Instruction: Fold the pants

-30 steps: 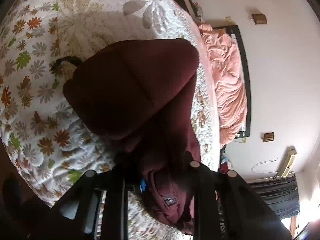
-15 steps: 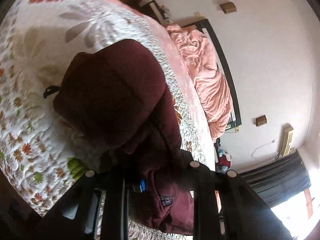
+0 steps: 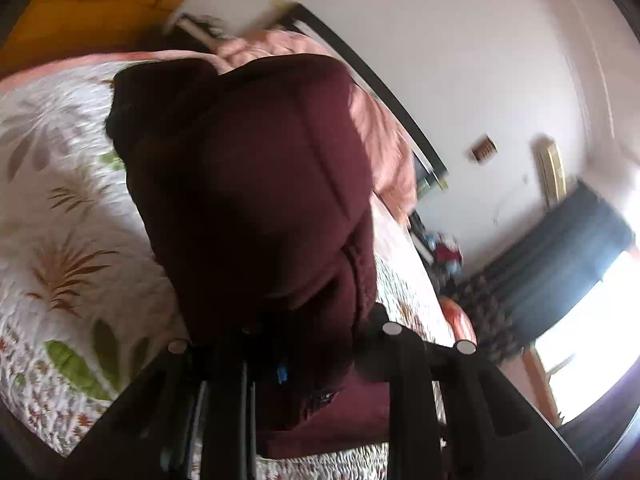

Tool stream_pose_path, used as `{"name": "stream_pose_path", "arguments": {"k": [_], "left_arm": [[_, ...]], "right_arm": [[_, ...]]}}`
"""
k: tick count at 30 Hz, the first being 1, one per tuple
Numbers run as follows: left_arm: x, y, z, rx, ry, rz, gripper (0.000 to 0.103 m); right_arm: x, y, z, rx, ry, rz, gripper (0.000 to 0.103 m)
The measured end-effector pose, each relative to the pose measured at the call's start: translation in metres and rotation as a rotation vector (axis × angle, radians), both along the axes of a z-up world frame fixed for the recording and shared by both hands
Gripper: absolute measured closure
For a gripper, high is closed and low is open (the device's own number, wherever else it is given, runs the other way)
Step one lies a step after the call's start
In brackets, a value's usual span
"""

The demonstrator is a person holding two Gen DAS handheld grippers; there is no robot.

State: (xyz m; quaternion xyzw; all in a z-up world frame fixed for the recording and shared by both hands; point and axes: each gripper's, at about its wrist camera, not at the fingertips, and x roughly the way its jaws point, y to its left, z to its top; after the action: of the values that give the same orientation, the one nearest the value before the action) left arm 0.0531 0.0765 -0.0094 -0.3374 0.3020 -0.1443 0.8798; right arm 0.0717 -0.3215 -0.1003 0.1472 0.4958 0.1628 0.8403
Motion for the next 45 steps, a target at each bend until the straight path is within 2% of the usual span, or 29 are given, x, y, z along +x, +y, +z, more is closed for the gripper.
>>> {"name": "stream_pose_path", "arguments": {"k": [5, 12, 14, 17, 20, 25, 27, 28, 29, 30, 33, 36, 39, 42, 45], "left_arm": [[0.009, -0.054, 0.004, 0.130, 0.000, -0.133, 0.080], [0.007, -0.103, -0.021, 0.223, 0.056, -0.262, 0.078], [0.008, -0.120, -0.032, 0.273, 0.073, -0.301, 0.078], [0.027, -0.133, -0.053, 0.308, 0.114, -0.348, 0.078], [0.028, -0.150, -0.072, 0.342, 0.151, -0.389, 0.075], [0.033, -0.163, -0.084, 0.362, 0.180, -0.411, 0.072], [0.026, -0.165, -0.084, 0.373, 0.178, -0.426, 0.065], [0.022, -0.166, -0.078, 0.367, 0.168, -0.439, 0.052], [0.021, -0.164, -0.075, 0.347, 0.160, -0.445, 0.019], [0.016, -0.156, -0.067, 0.305, 0.156, -0.441, 0.007], [0.005, -0.138, -0.051, 0.211, 0.112, -0.439, 0.007], [0.003, -0.109, -0.050, 0.229, 0.127, -0.342, 0.007], [0.013, -0.078, -0.064, 0.288, 0.218, -0.199, 0.007], [0.020, -0.061, -0.079, 0.268, 0.275, -0.154, 0.007], [0.022, -0.057, -0.089, 0.287, 0.312, -0.146, 0.007]], "right_arm": [[-0.001, -0.005, 0.000, 0.011, -0.002, -0.005, 0.035], [-0.001, -0.007, -0.001, 0.025, -0.012, 0.010, 0.035], [0.000, -0.007, -0.004, 0.037, -0.005, 0.015, 0.035], [0.001, -0.006, -0.010, 0.049, 0.014, 0.018, 0.035], [0.002, -0.007, -0.018, 0.060, 0.032, 0.014, 0.035], [0.003, -0.010, -0.023, 0.078, 0.045, 0.014, 0.035], [0.004, -0.010, -0.023, 0.080, 0.048, 0.015, 0.034], [0.005, -0.009, -0.023, 0.080, 0.050, 0.018, 0.034], [0.005, -0.009, -0.023, 0.082, 0.052, 0.020, 0.034], [0.005, -0.009, -0.023, 0.085, 0.054, 0.021, 0.032], [0.007, -0.010, -0.022, 0.093, 0.069, 0.018, 0.031], [0.007, -0.012, -0.015, 0.097, 0.075, -0.004, 0.025], [0.005, -0.017, -0.002, 0.100, 0.052, -0.034, 0.021], [0.004, -0.023, 0.012, 0.140, 0.019, -0.060, 0.015], [0.012, -0.019, 0.018, 0.209, 0.034, -0.008, 0.012]]}}
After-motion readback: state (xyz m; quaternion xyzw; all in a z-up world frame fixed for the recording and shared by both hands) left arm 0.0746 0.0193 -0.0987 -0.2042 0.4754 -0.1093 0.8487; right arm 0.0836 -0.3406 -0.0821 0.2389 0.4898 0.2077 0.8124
